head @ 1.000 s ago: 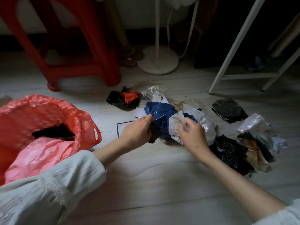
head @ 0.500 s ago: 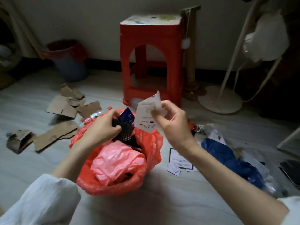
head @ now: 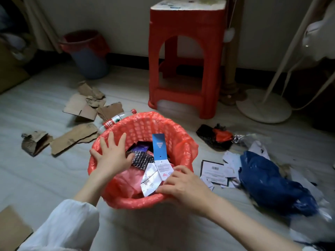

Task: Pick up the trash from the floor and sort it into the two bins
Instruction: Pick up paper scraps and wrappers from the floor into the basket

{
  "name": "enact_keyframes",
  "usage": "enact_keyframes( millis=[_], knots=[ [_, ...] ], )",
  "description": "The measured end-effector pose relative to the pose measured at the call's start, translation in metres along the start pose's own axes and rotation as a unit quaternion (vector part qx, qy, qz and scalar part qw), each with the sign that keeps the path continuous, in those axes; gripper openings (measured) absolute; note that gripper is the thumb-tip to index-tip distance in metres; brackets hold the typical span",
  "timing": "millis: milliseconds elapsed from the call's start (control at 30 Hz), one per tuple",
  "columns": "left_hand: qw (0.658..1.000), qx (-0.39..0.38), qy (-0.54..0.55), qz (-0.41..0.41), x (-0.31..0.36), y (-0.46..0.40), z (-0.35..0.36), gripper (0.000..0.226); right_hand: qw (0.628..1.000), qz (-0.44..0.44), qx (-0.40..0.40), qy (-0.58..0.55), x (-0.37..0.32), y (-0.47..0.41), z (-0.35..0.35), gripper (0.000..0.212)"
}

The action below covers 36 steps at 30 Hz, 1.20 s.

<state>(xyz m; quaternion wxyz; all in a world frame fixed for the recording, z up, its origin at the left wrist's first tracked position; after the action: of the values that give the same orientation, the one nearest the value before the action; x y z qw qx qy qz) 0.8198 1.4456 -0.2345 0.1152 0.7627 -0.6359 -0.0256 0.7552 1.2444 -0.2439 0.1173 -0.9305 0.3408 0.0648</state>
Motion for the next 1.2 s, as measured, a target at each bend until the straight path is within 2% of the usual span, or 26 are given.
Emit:
enact_keyframes(
  millis=[33,200,267,333,433,500,600,733,833,933,1033,1100,1200],
  knots=[
    [1.000,0.013,0.008,0.001,0.000,-0.003,-0.002,0.074,1.000,-0.002,0.021,0.004,0.005,-0.002,-0.003,0.022],
    [0.998,0.060,0.014,0.023,0.004,-0.014,-0.006,0.062,0.994,0.037,0.104,0.026,0.043,-0.015,-0.034,0.030],
    [0.996,0.072,0.055,0.024,0.010,-0.015,-0.007,0.056,0.992,0.070,0.103,0.037,0.062,-0.019,-0.039,0.030],
    [0.992,0.095,0.080,0.032,0.016,-0.011,-0.006,0.049,0.991,0.101,0.082,0.036,0.076,-0.017,-0.036,0.042],
    [0.979,0.164,0.078,0.094,0.027,0.004,0.002,0.036,0.989,0.126,0.074,0.027,0.088,-0.009,-0.031,0.042],
    [0.968,0.204,0.068,0.130,0.034,0.014,0.008,0.039,0.986,0.144,0.081,0.024,0.094,-0.010,-0.030,0.042],
    [0.954,0.263,0.069,0.127,0.039,0.014,0.010,0.041,0.981,0.168,0.084,0.042,0.099,-0.013,-0.027,0.047],
    [0.959,0.259,0.062,0.095,0.054,0.000,0.008,0.048,0.981,0.187,0.061,0.004,0.094,-0.005,-0.012,0.069],
    [0.967,0.237,0.061,0.074,0.074,-0.022,0.001,0.048,0.977,0.203,0.063,0.010,0.095,0.006,-0.009,0.073],
    [0.959,0.256,0.086,0.081,0.088,-0.040,0.001,0.047,0.969,0.241,0.054,0.011,0.106,0.023,-0.009,0.072],
    [0.941,0.295,0.076,0.145,0.100,-0.043,0.006,0.038,0.962,0.269,0.028,0.019,0.118,0.047,-0.007,0.068],
    [0.924,0.313,0.058,0.214,0.110,-0.035,0.011,0.032,0.952,0.305,-0.018,0.004,0.129,0.066,-0.003,0.063],
    [0.862,0.347,0.067,0.363,0.137,-0.014,0.012,0.030,0.931,0.357,-0.078,0.012,0.142,0.095,0.008,0.061]
  ],
)
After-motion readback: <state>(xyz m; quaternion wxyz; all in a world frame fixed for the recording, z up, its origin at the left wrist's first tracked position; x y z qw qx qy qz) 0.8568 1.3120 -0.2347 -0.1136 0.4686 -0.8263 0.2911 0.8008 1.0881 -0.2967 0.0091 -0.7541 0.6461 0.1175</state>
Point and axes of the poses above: each hand's wrist, its own y-axis away from the middle knuckle, its own z-axis out of the palm, x = y × z, the point moved 5 cm from there along -y, towards the middle knuckle, and after that the axes turned 6 degrees about z, right-handed, at the moved point
